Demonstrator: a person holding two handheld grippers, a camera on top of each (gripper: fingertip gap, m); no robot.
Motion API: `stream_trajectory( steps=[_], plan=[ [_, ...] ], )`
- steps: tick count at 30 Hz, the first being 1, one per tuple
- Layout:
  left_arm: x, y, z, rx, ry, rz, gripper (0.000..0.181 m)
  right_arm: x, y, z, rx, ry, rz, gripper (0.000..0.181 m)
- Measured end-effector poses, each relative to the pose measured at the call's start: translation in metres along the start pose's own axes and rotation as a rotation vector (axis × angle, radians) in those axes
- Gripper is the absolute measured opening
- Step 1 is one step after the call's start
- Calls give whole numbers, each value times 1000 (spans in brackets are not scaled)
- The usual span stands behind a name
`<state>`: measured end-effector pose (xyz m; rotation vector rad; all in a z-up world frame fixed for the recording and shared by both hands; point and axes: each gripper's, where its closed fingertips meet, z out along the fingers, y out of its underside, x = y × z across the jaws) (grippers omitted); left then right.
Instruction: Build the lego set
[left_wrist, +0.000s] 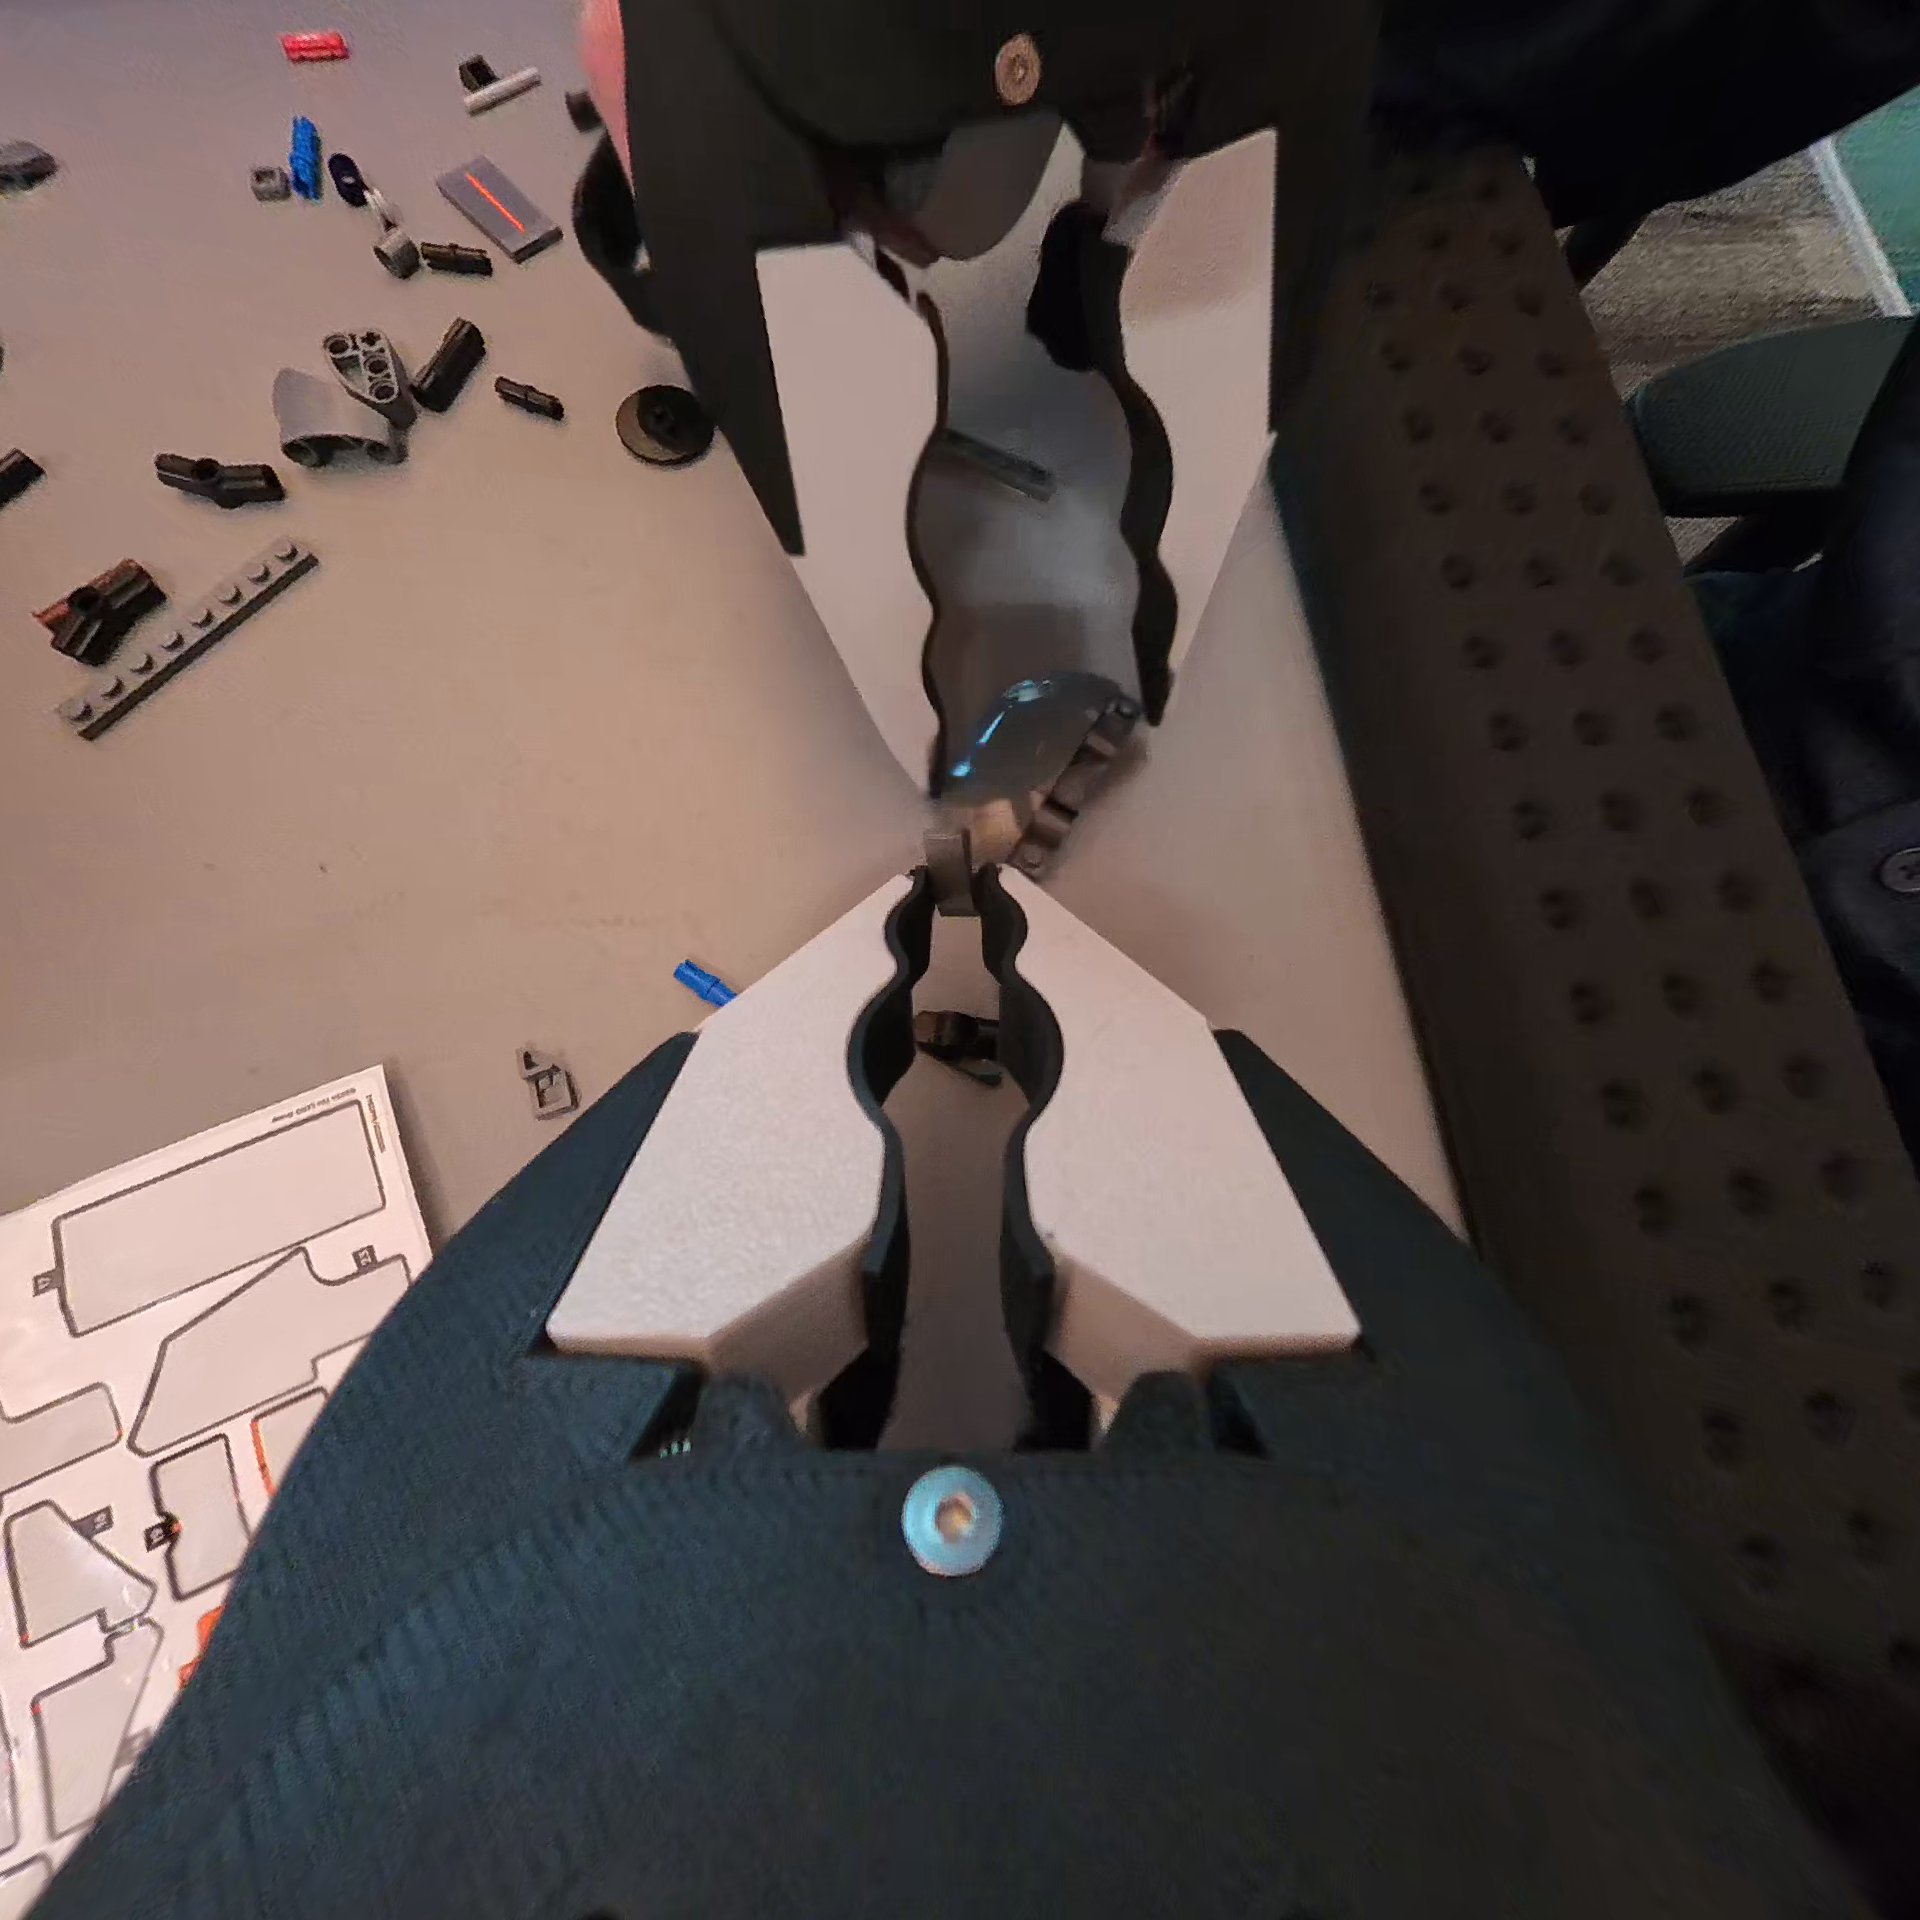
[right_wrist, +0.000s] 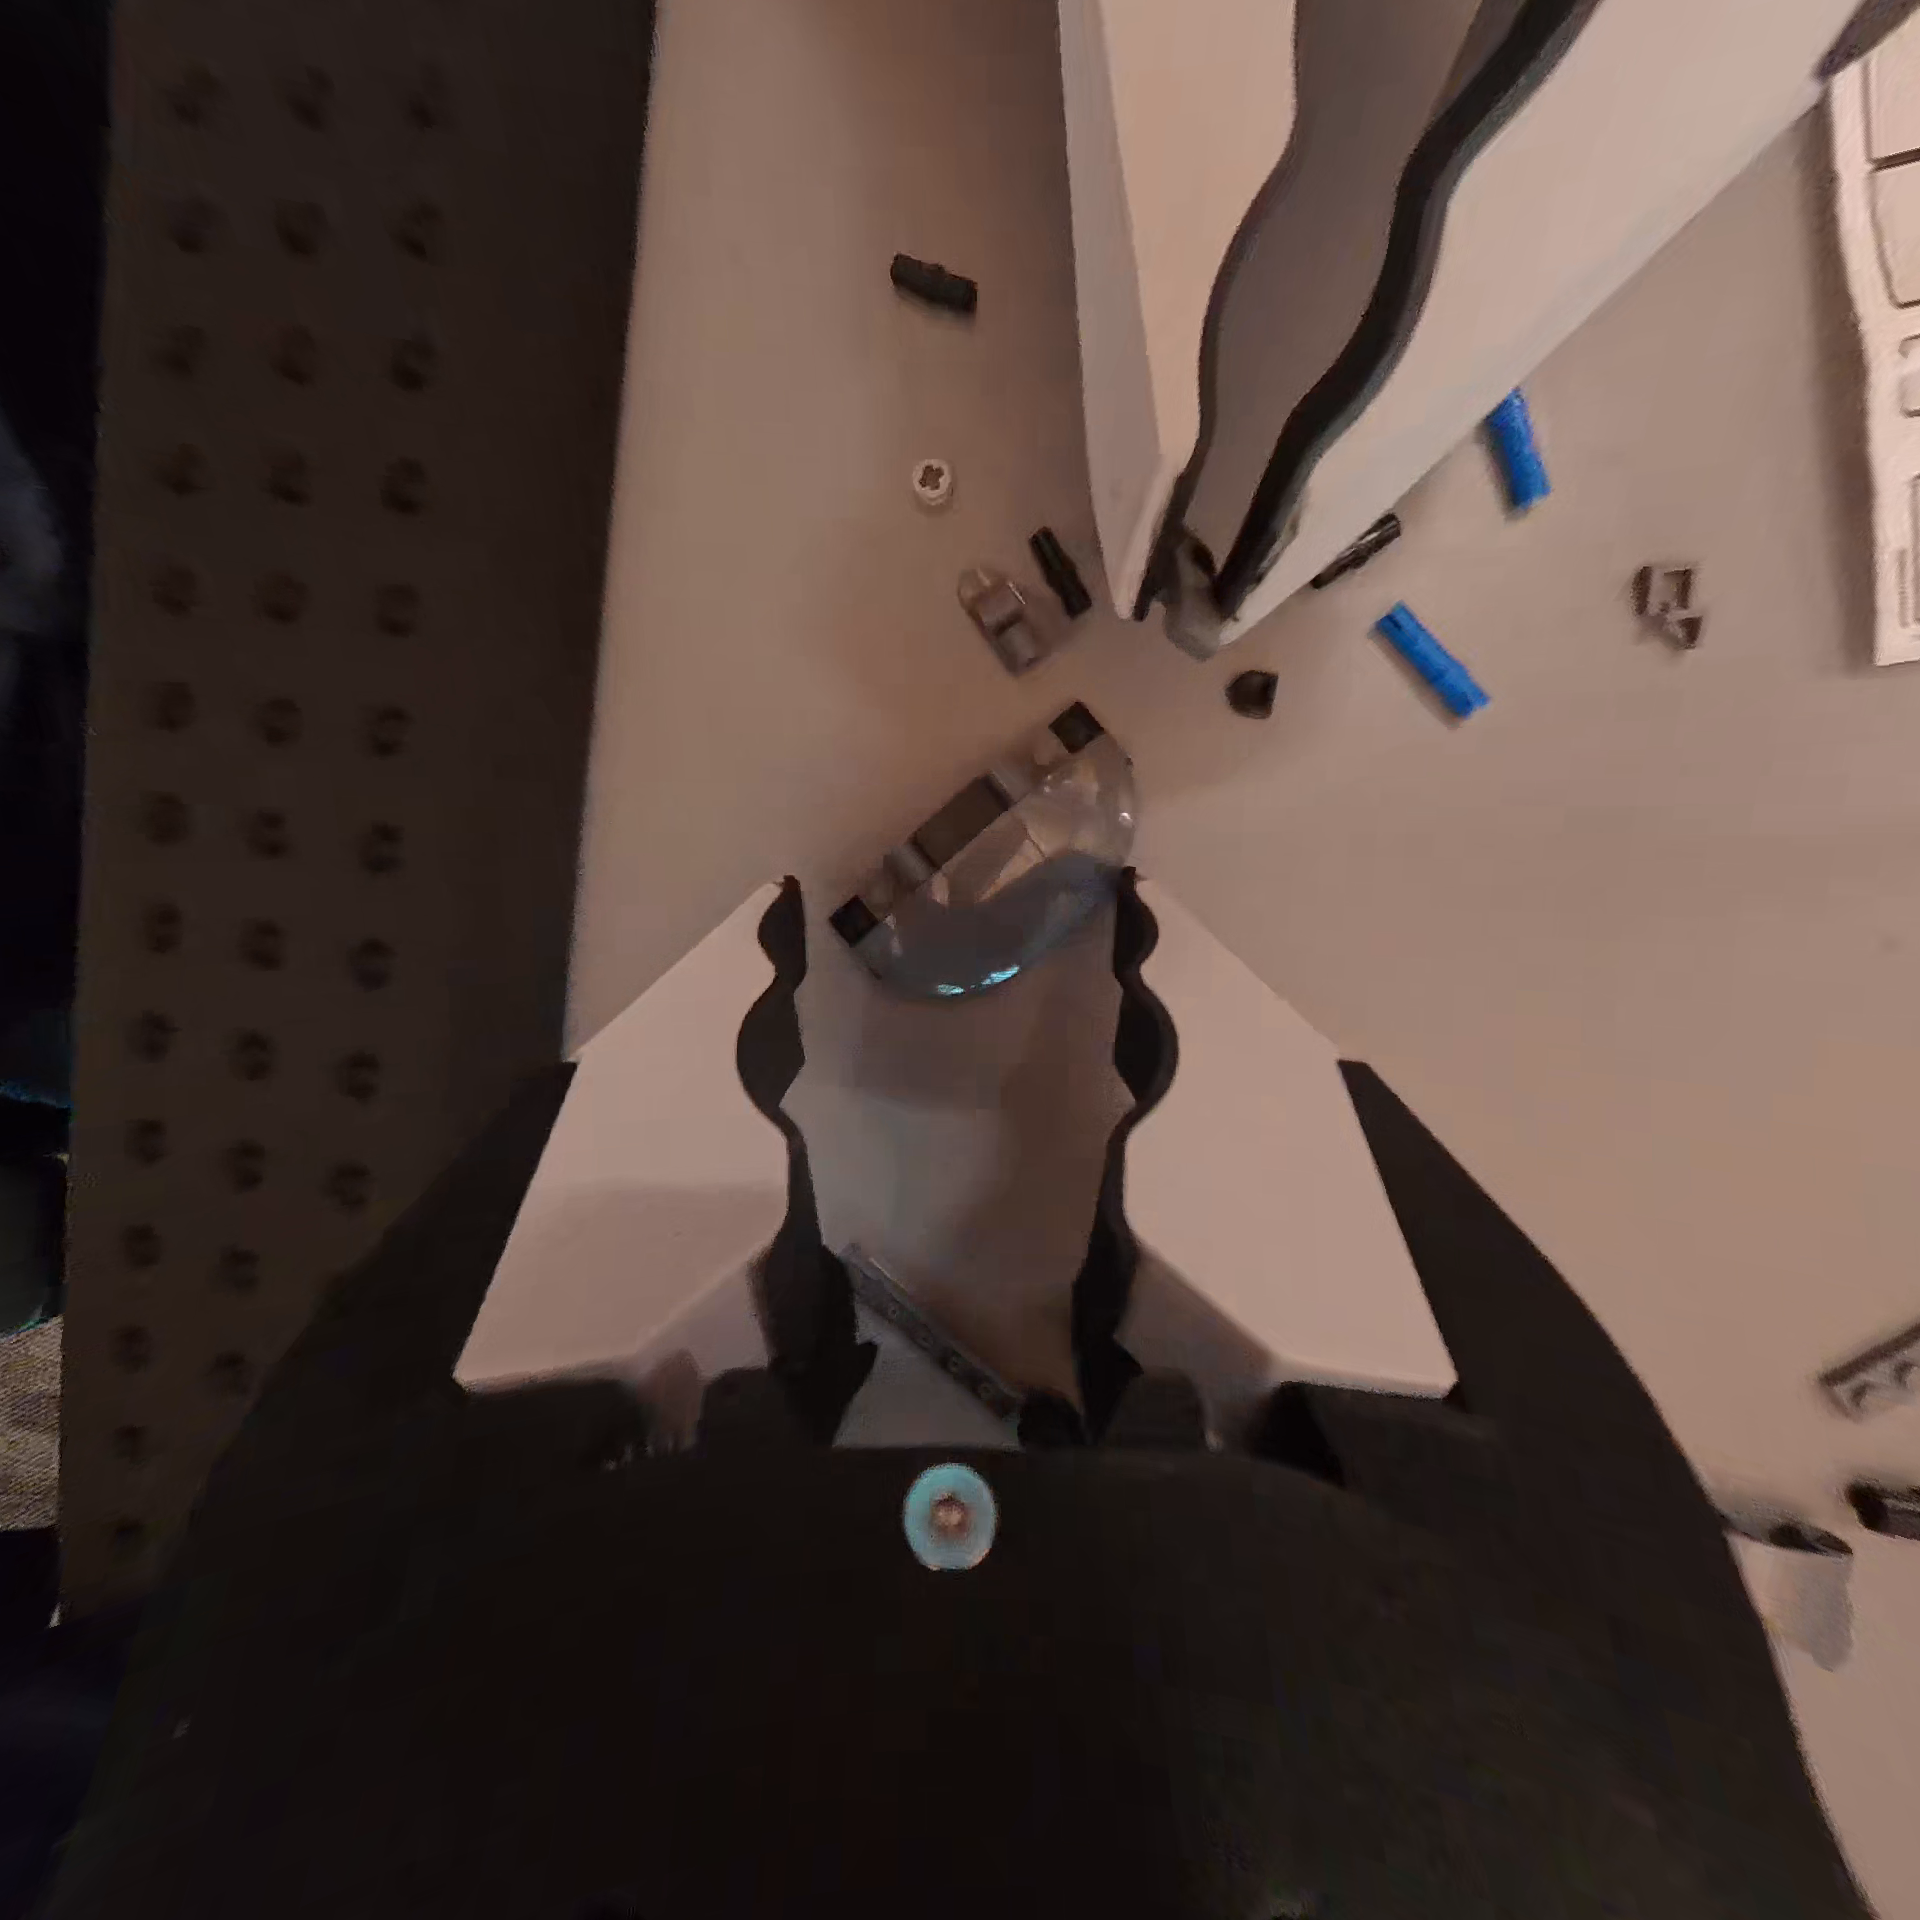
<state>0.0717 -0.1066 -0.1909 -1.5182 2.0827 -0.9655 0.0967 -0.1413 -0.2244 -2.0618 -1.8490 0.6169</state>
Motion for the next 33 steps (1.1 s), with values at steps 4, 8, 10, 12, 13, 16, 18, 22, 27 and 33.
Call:
stream_trajectory(
  steps=[4,8,10,12,13,16,18,22,27,33],
  plan=[
    [5,2,5,-32,-1,39,6,4,1,1,-13,34,-32,46],
    [8,3,9,-75,-29,101,6,11,3,-1,-4,71,-57,45],
    [10,3,13,-97,-51,147,6,10,3,-2,10,63,-77,45],
    [11,2,16,-128,-77,192,6,9,3,-1,18,52,-95,45],
    [12,1,18,-132,-88,220,6,9,3,-1,21,48,-98,45],
    [10,13,24,-250,-141,304,6,7,3,-1,28,35,-106,45],
    [10,15,25,-273,-150,327,6,6,3,-1,28,30,-103,45],
    [14,9,27,-267,-162,369,6,5,2,0,34,21,-110,45],
    [14,14,30,-308,-168,393,7,4,2,0,41,11,-106,44],
    [15,14,30,-325,-185,425,7,4,2,0,43,11,-109,44]
  ],
)
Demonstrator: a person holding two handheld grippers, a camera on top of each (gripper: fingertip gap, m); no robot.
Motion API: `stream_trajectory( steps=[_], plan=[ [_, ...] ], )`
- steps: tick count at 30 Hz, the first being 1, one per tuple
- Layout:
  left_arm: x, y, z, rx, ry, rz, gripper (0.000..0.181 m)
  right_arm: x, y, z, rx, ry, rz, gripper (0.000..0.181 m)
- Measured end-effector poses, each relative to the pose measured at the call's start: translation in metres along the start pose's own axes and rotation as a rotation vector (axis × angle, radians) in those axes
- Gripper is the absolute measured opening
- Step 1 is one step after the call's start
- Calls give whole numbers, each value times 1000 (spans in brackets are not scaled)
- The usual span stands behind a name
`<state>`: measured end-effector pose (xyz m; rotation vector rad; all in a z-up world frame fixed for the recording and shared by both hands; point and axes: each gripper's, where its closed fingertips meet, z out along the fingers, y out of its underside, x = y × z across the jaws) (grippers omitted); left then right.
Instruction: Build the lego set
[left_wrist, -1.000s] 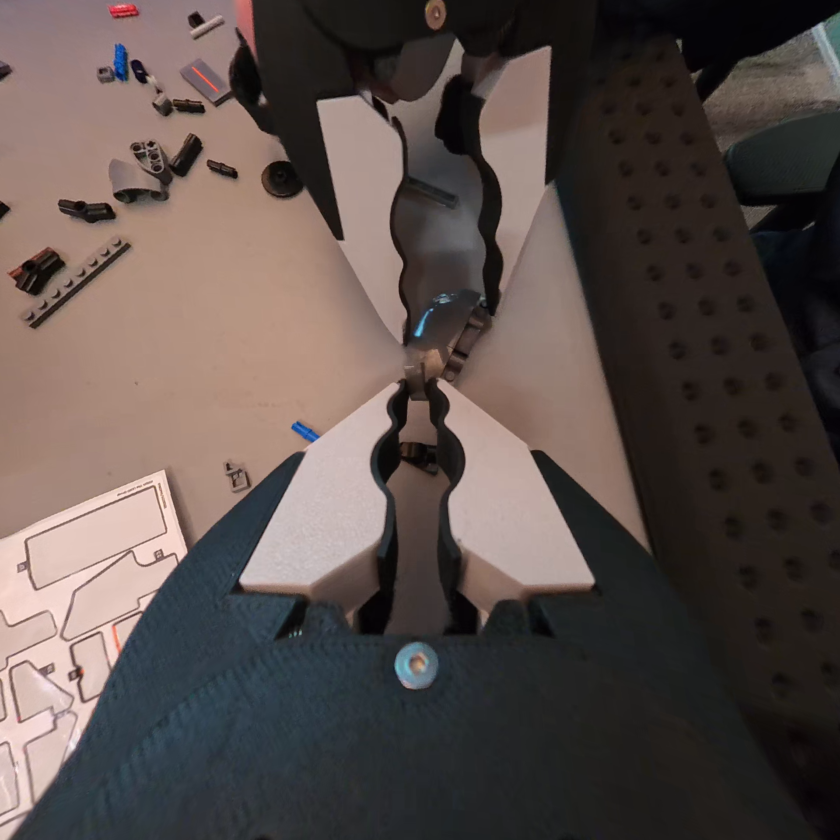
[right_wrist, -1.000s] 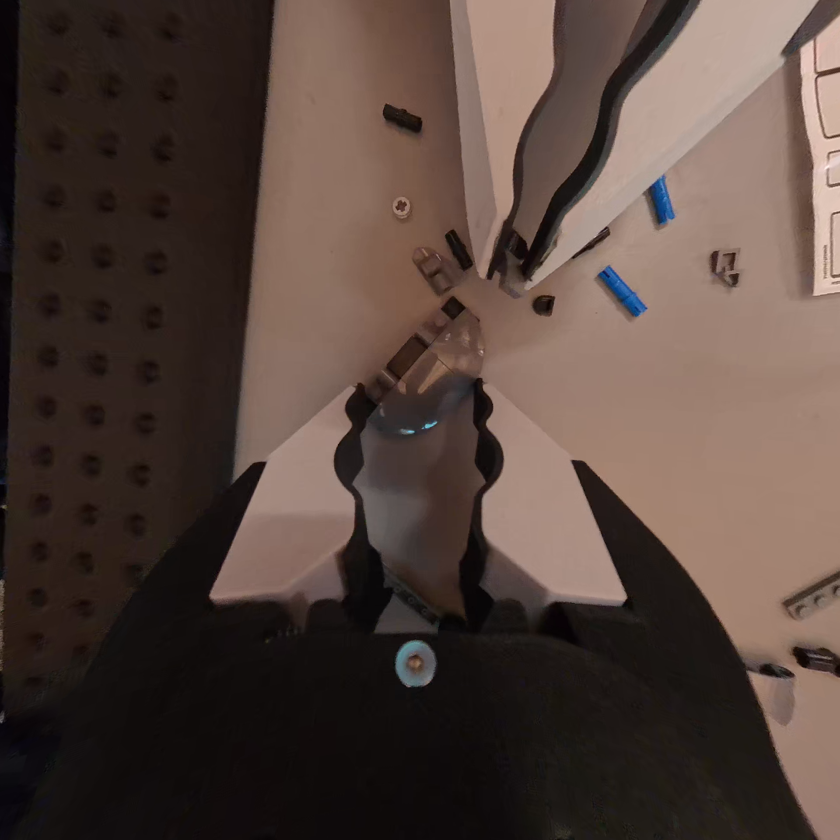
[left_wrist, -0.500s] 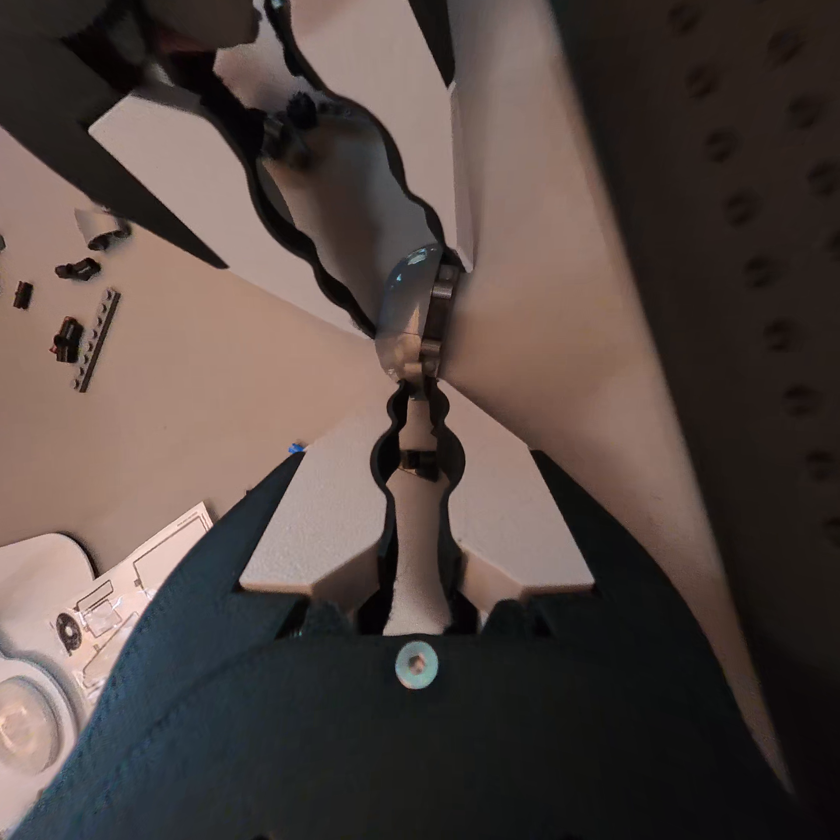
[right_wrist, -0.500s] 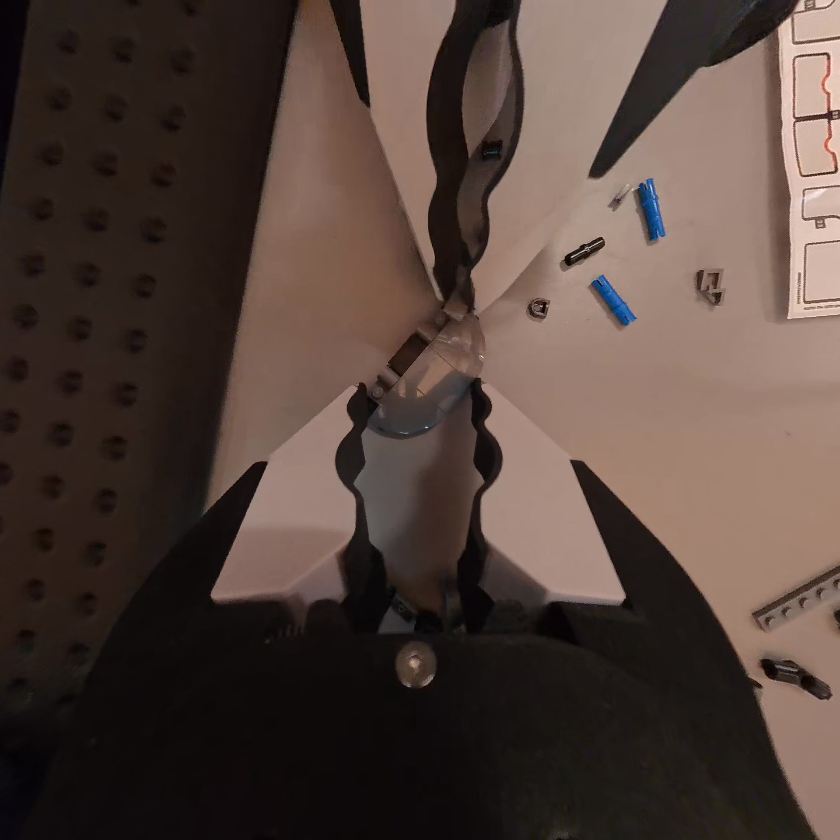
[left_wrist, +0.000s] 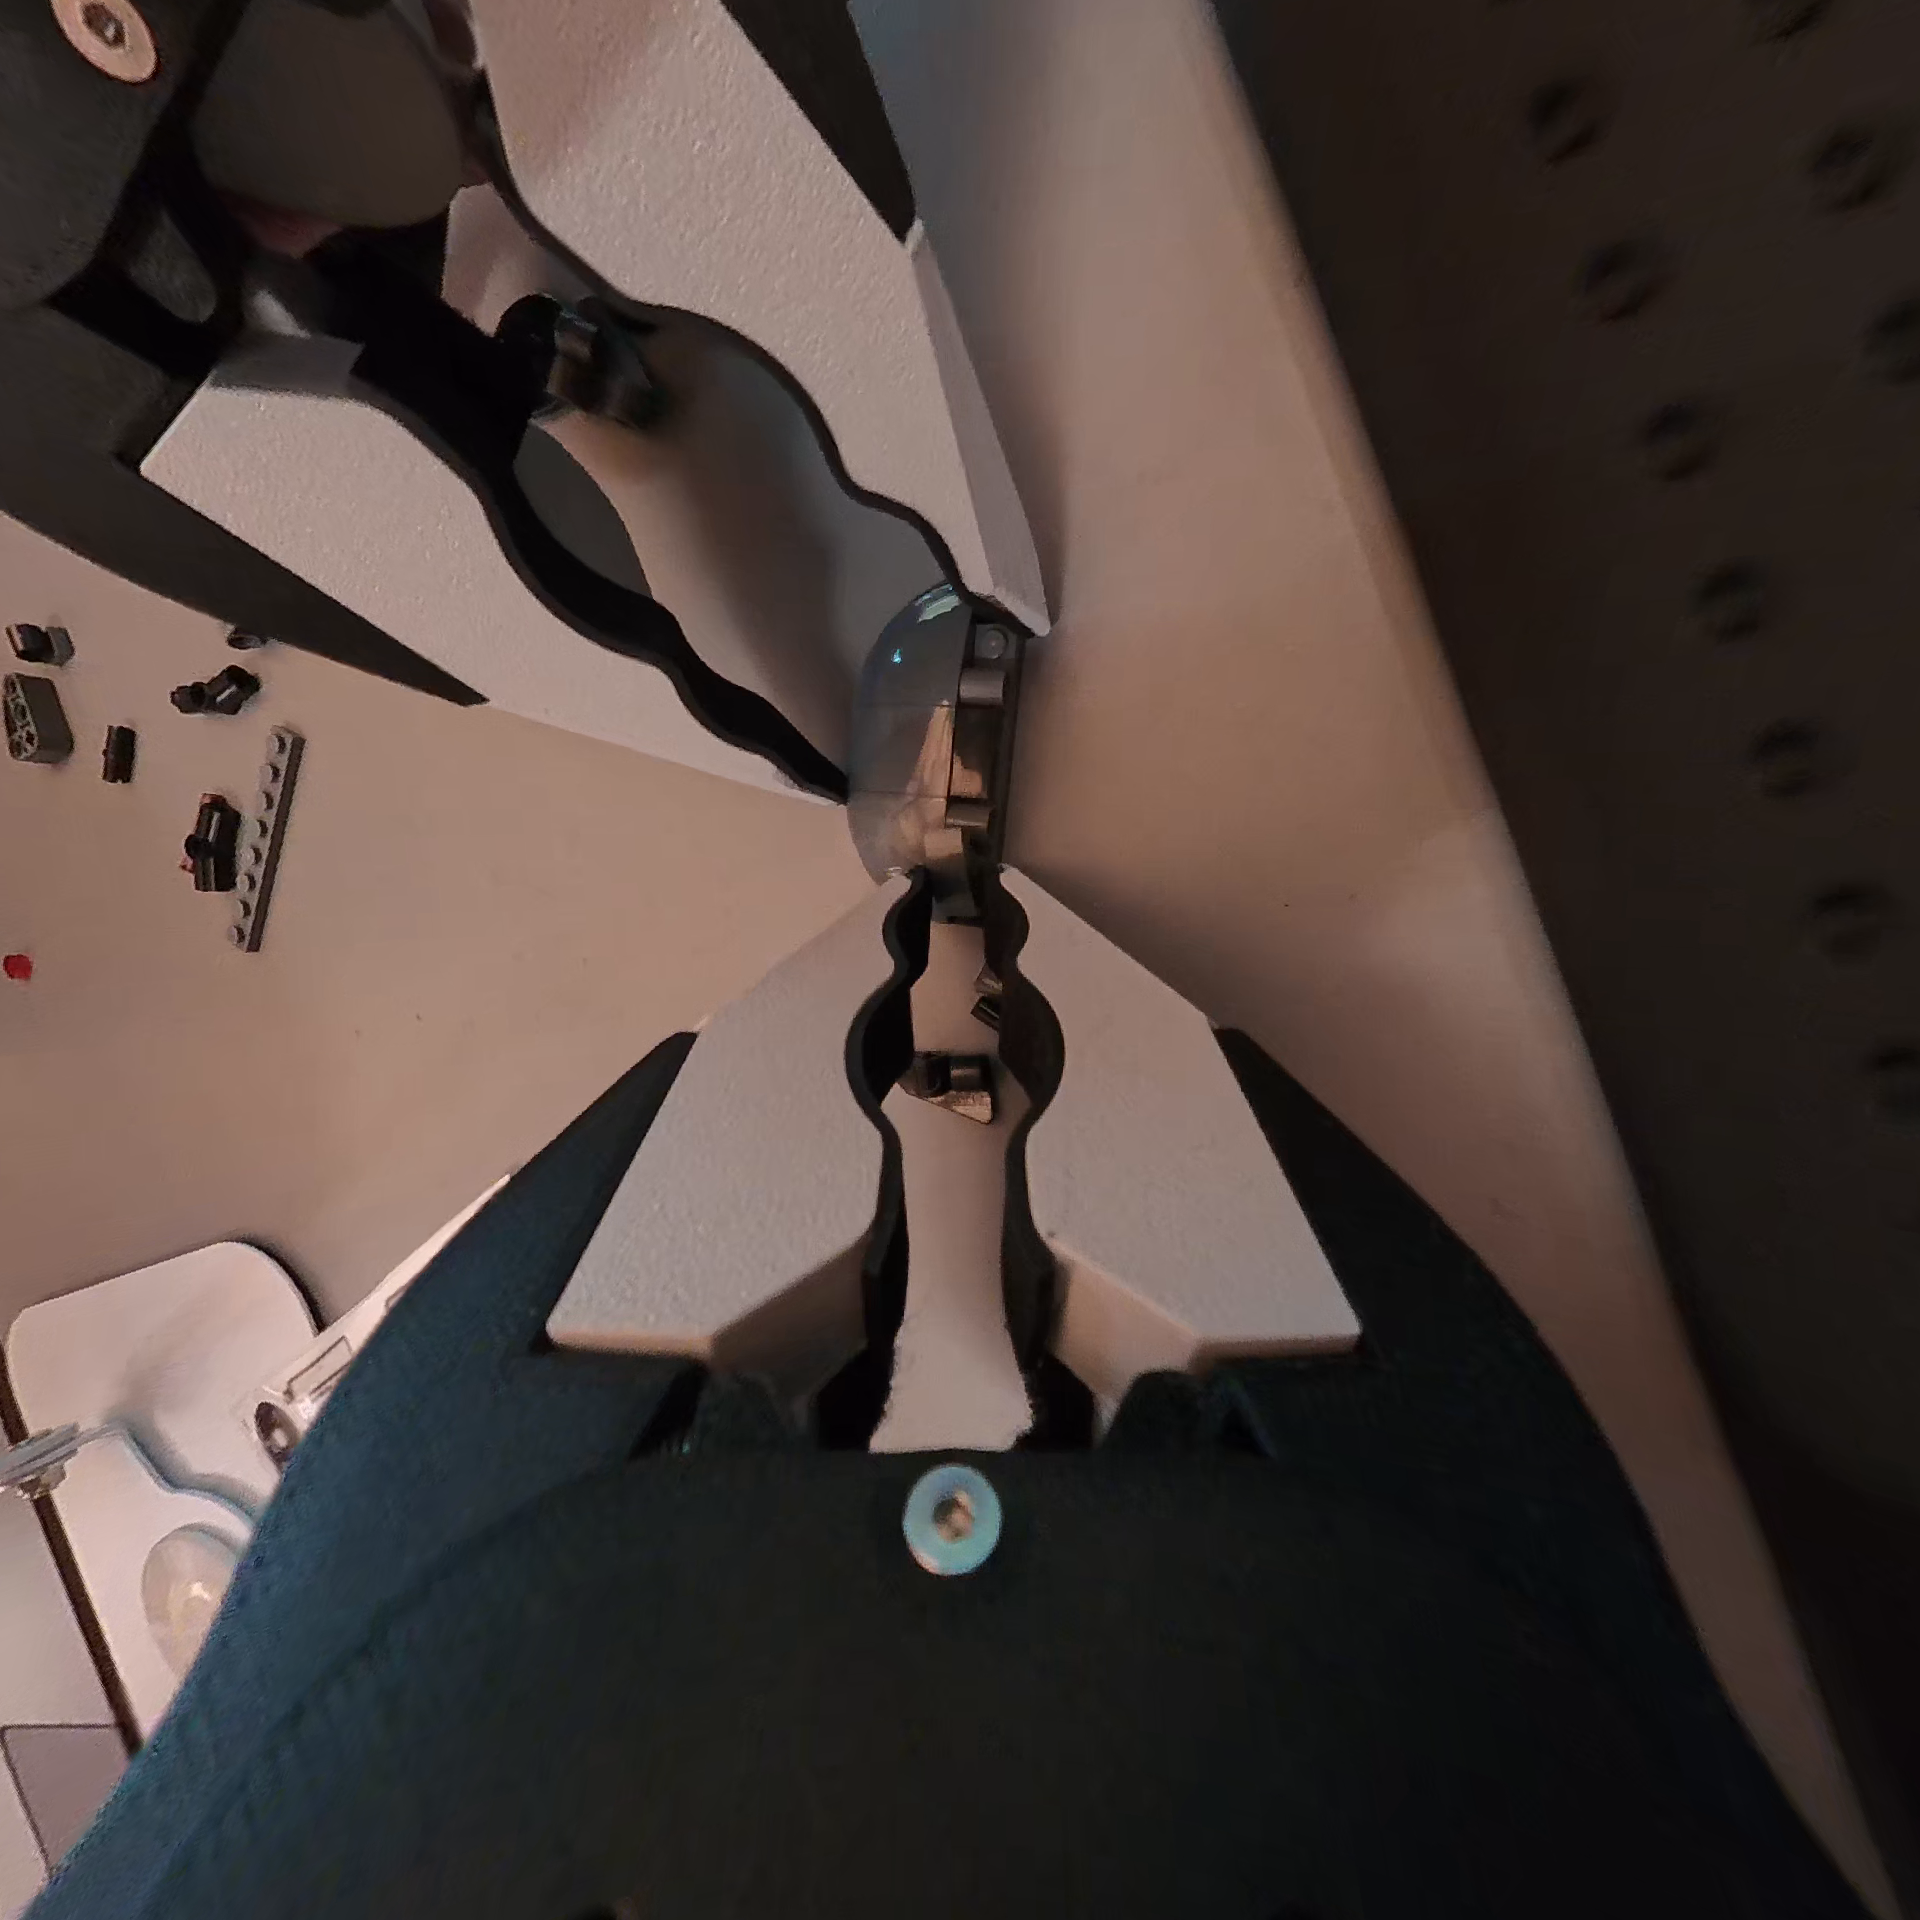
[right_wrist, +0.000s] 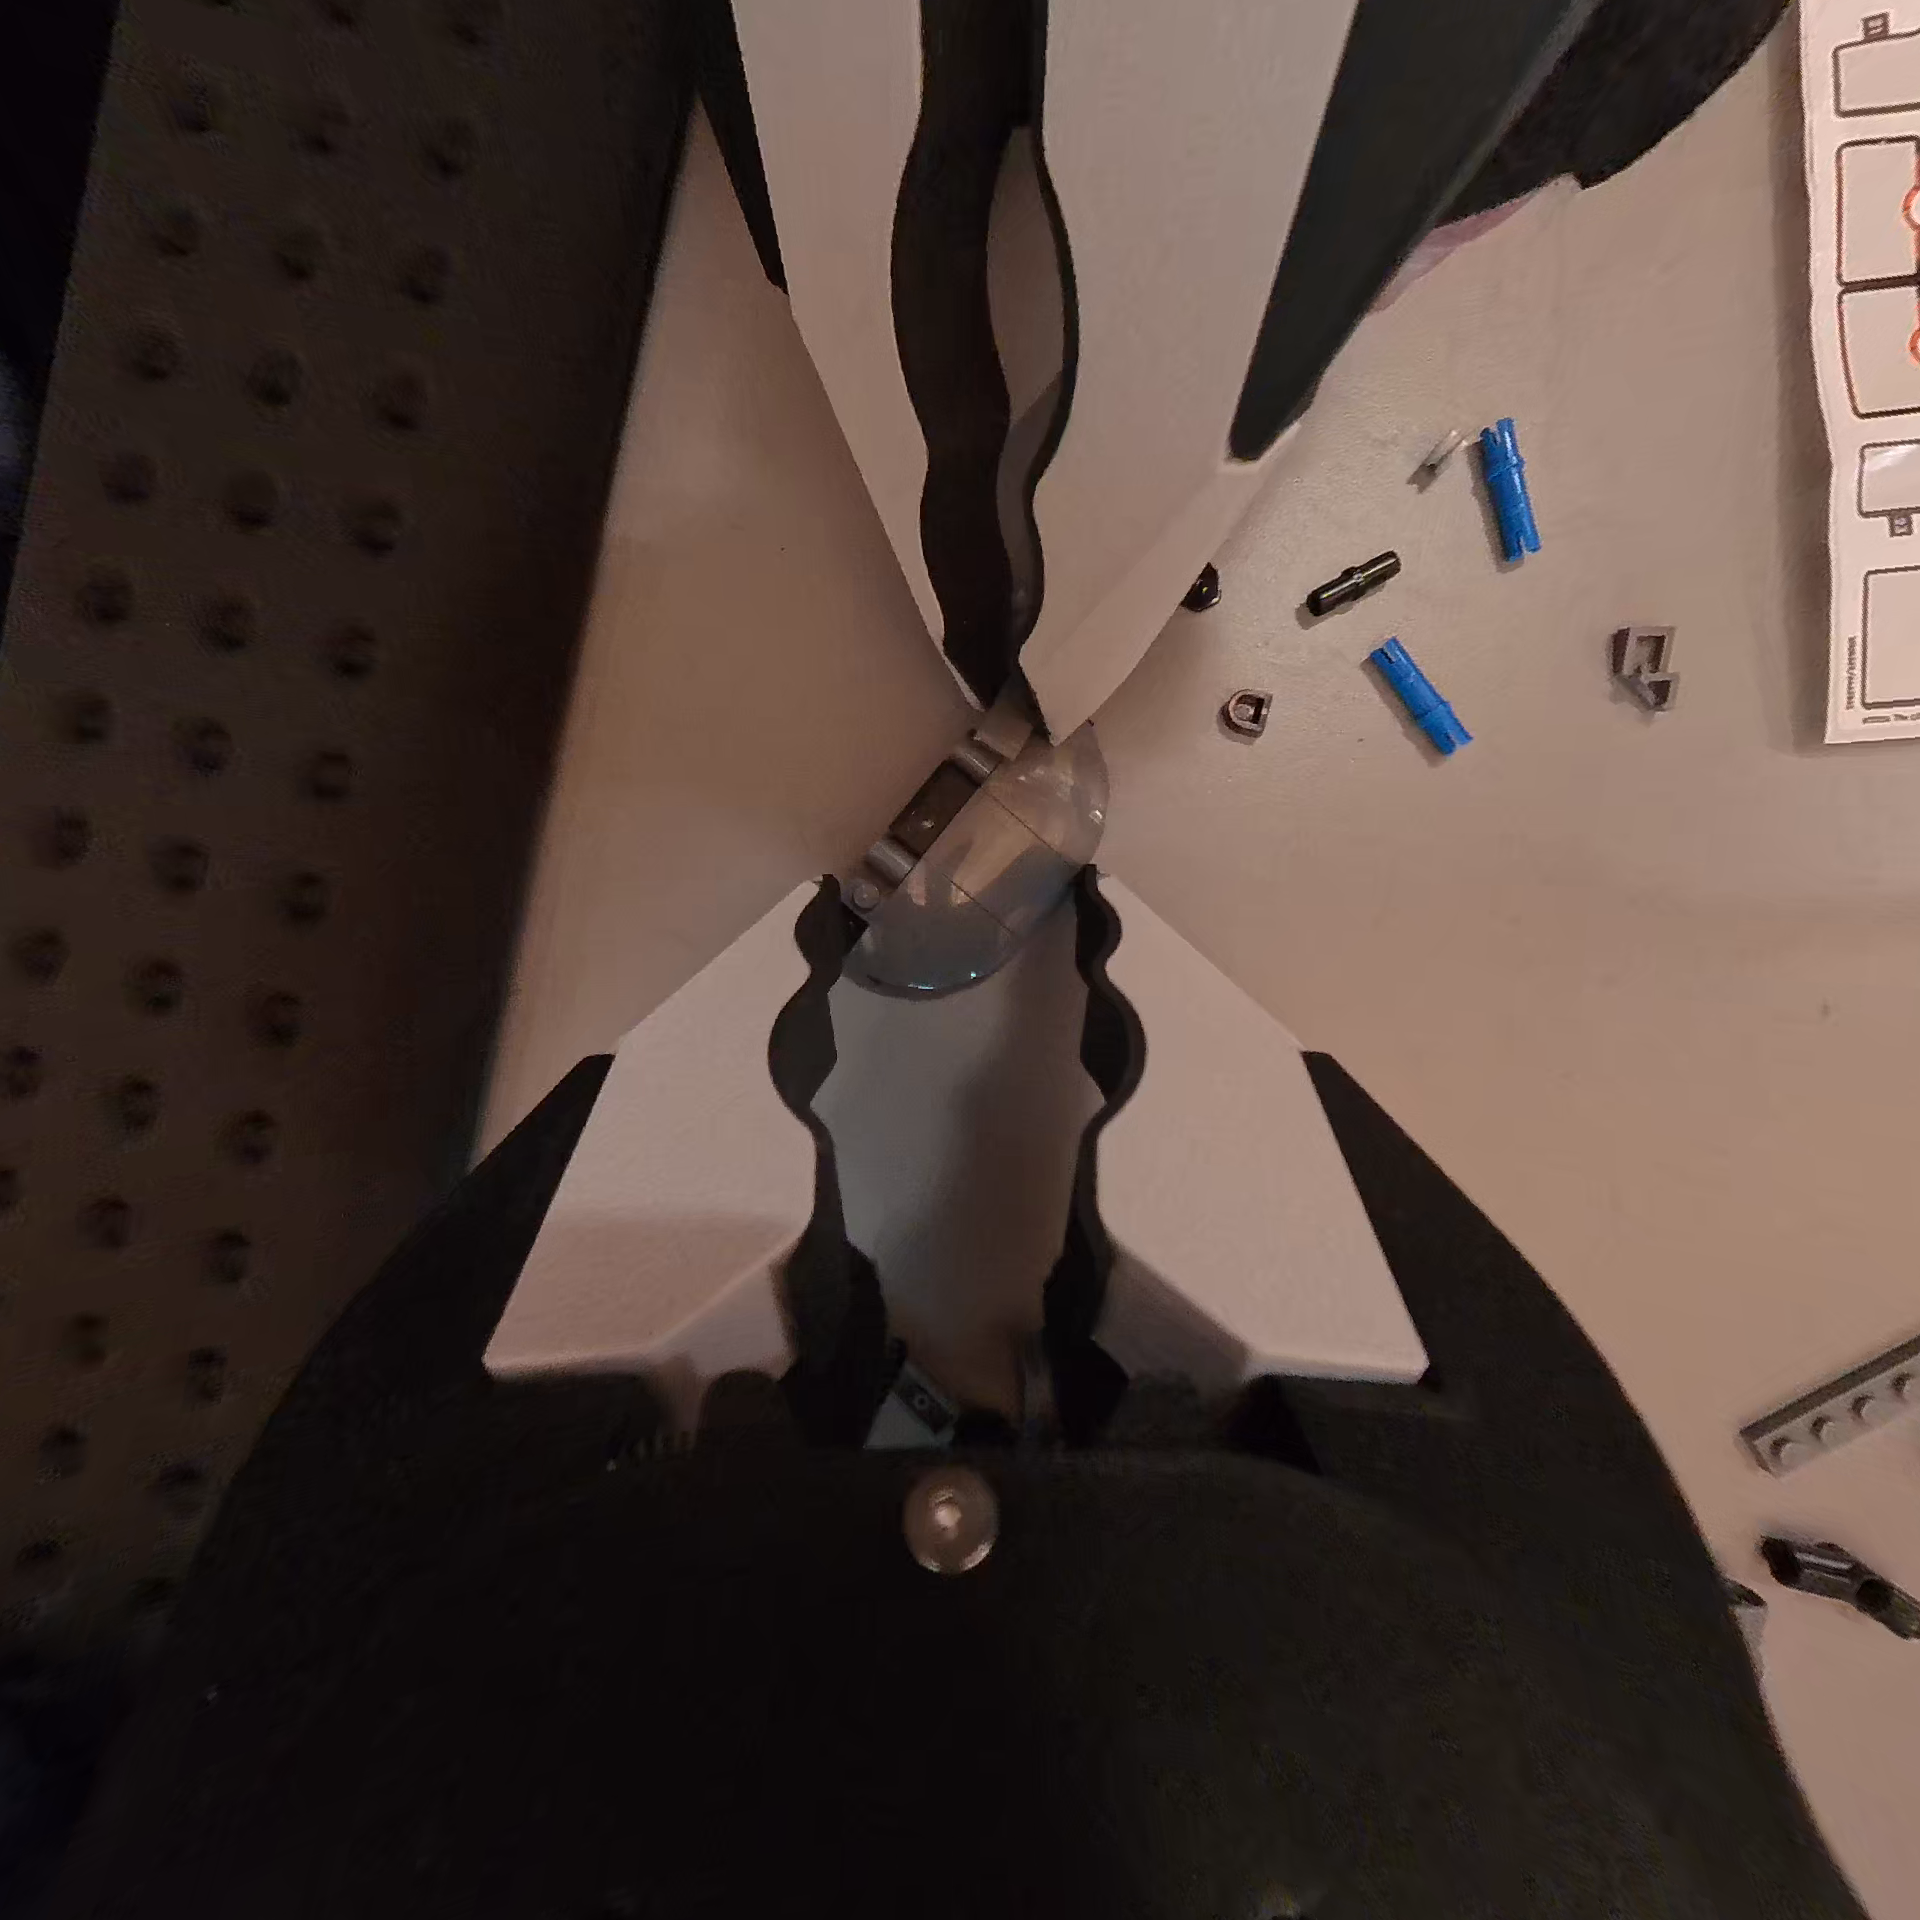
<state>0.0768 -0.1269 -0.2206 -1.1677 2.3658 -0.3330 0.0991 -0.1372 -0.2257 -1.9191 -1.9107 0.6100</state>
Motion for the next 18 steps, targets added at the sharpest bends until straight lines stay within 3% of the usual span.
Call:
stream_trajectory(
  steps=[18],
  plan=[
    [1,9,-5,-38,1,-32,12,-1,0,0,8,-8,-4,43]
  ],
)
